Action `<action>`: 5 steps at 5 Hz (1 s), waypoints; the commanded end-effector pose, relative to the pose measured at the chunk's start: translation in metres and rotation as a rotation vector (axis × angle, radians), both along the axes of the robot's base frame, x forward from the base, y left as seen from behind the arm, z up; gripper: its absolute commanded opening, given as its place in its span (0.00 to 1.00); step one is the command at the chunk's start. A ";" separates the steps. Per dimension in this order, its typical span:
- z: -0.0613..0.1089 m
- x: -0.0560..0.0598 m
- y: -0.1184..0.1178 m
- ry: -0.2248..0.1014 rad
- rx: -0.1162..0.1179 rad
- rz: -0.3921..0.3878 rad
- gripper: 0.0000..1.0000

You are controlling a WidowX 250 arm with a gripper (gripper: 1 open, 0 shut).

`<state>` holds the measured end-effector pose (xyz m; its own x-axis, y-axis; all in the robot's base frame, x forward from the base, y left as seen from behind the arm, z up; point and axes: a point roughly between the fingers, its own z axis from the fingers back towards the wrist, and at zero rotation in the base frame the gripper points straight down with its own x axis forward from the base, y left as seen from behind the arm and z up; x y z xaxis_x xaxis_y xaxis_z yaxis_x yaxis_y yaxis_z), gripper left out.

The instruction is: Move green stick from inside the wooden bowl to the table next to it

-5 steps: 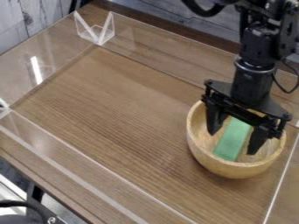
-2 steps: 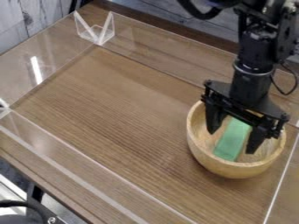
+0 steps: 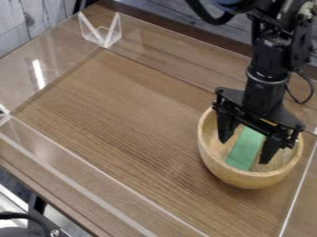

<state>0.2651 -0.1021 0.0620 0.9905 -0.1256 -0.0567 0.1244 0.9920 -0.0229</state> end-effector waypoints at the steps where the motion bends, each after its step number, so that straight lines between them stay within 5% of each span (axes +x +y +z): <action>1: 0.005 0.006 -0.001 -0.036 -0.002 0.008 1.00; 5: -0.002 0.011 0.001 -0.065 0.011 0.022 1.00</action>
<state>0.2713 -0.0996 0.0520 0.9947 -0.0999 -0.0254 0.0999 0.9950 -0.0002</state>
